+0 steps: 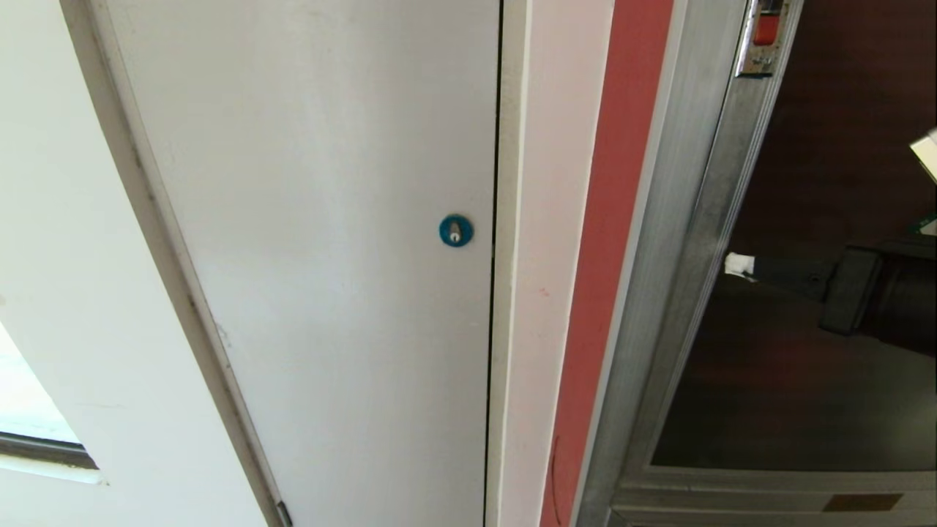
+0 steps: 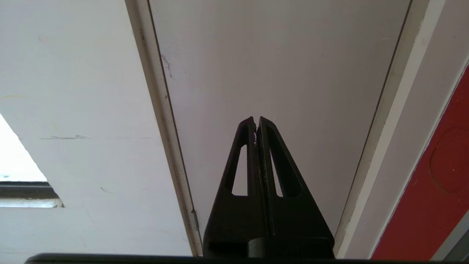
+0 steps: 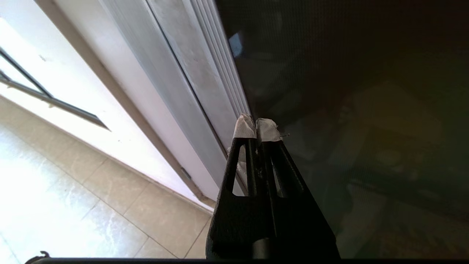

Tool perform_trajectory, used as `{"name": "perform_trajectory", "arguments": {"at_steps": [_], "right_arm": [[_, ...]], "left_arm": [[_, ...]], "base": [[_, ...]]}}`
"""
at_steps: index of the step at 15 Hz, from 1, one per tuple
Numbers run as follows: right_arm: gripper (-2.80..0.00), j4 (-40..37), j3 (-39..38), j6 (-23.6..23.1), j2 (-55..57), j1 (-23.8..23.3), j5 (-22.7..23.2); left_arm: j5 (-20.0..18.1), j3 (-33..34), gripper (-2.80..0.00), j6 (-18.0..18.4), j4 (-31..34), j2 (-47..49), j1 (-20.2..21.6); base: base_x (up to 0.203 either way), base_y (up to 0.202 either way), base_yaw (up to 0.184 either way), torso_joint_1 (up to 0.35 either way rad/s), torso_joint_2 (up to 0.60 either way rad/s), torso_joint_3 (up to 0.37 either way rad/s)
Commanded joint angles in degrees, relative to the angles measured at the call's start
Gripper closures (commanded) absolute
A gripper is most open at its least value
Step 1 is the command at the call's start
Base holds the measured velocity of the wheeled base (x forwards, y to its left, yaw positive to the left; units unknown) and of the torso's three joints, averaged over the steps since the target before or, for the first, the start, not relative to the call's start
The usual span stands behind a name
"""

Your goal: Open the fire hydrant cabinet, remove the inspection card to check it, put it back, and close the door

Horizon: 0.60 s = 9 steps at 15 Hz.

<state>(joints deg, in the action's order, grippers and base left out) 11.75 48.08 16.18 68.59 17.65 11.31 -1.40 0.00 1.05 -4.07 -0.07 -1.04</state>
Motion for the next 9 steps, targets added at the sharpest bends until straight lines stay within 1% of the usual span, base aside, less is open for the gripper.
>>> {"name": "perform_trajectory", "arguments": {"at_steps": [1, 3, 5, 7, 9], "right_arm": [[0.0, -2.72, -0.35, 0.08, -5.83, 0.92, 0.73], [0.0, -4.69, -0.07, 0.08, -9.05, 1.14, 0.81], [0.0, -7.77, 1.84, 0.1, -11.98, 1.29, 0.81], [0.0, -10.61, 5.85, 0.13, -13.8, 1.33, 0.86], [0.0, -11.71, 10.94, 0.14, -13.82, 1.33, 0.89]], "left_arm": [[0.0, 1.58, 0.0, 0.01, -0.06, -0.01, -0.02], [0.0, 1.58, 0.0, 0.01, -0.06, -0.01, -0.01], [0.0, 1.58, 0.0, 0.01, -0.06, 0.07, -0.02], [0.0, 1.58, 0.0, 0.01, -0.06, -0.01, 0.05], [0.0, 1.58, 0.0, 0.01, -0.06, 0.07, -0.02]], "base": [[0.0, 0.0, 0.0, 0.0, 0.0, 0.0], [0.0, 0.0, 0.0, 0.0, 0.0, 0.0], [0.0, 0.0, 0.0, 0.0, 0.0, 0.0], [0.0, 0.0, 0.0, 0.0, 0.0, 0.0], [0.0, 0.0, 0.0, 0.0, 0.0, 0.0]]}}
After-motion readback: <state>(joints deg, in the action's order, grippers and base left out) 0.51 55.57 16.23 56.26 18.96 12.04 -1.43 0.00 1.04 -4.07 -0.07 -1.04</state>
